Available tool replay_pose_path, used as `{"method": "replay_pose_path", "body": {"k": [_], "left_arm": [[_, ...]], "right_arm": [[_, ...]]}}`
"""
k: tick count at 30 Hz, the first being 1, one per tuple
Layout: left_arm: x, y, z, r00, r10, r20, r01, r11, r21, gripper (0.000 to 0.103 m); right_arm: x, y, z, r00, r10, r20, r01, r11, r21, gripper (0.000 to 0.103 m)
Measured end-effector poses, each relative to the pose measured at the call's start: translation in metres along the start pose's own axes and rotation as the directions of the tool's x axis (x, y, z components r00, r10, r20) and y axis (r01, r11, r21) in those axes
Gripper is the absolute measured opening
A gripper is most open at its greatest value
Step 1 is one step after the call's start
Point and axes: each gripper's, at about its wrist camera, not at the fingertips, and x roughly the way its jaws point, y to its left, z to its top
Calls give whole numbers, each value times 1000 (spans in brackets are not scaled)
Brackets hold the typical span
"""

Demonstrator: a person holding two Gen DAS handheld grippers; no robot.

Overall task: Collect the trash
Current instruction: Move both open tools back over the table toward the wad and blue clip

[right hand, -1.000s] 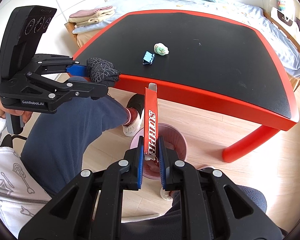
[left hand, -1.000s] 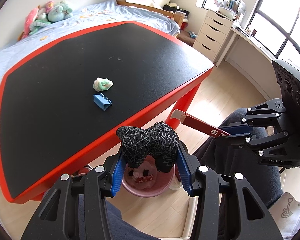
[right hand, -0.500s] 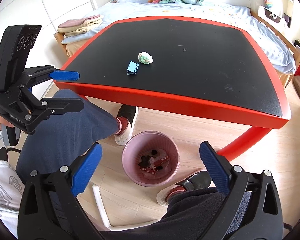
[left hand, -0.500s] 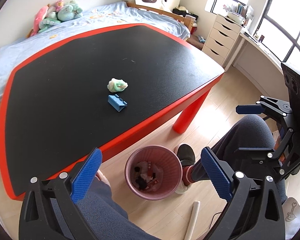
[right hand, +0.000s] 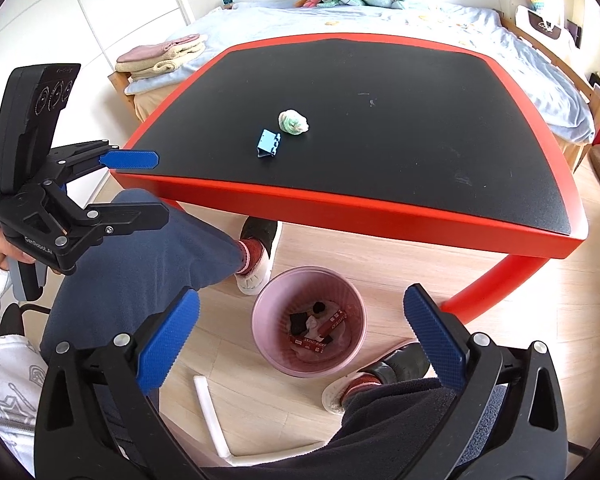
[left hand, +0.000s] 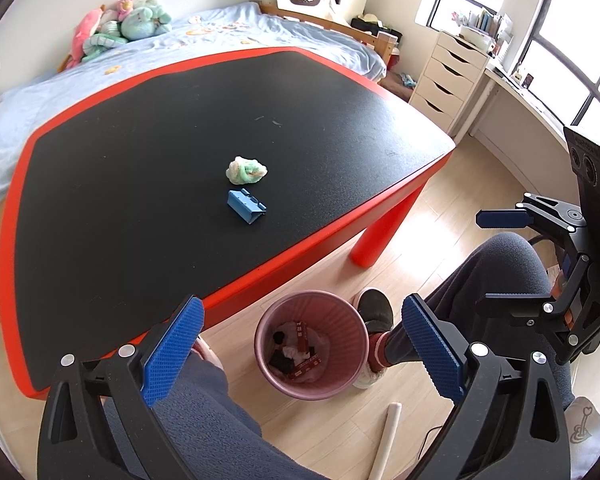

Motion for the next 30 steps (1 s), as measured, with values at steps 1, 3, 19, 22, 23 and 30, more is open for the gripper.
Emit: {"method": "replay_pose_path", "body": {"k": [1,3,19,22,23,30], "left_arm": [[0,1,1,1000,-1,1,1,1000,2,95],[-1,3,4,1000,1,2,-1,1000,10,95],[26,32,37,999,6,-32,-2,992,127,95],[37,38,42,999,-6,-43,12,988,154,95],[40,39,43,999,-4,-49,12,987,163,95],[62,44,53,996,-45,-82,62,972,225,95]], "right_arm": [[0,-1,2,1000,2,2,-2,1000,0,100],[0,-1,8,1000,1,7,-1,1000,-6,100],[35,-9,83,1000,-23,4,23,996,-82,100],[48,-12,95,1000,-20,-7,20,996,-88,100],[52,-13,98,1000,-21,-11,20,996,-89,100],[82,-20,116,999,-16,-44,12,995,-99,100]]}}
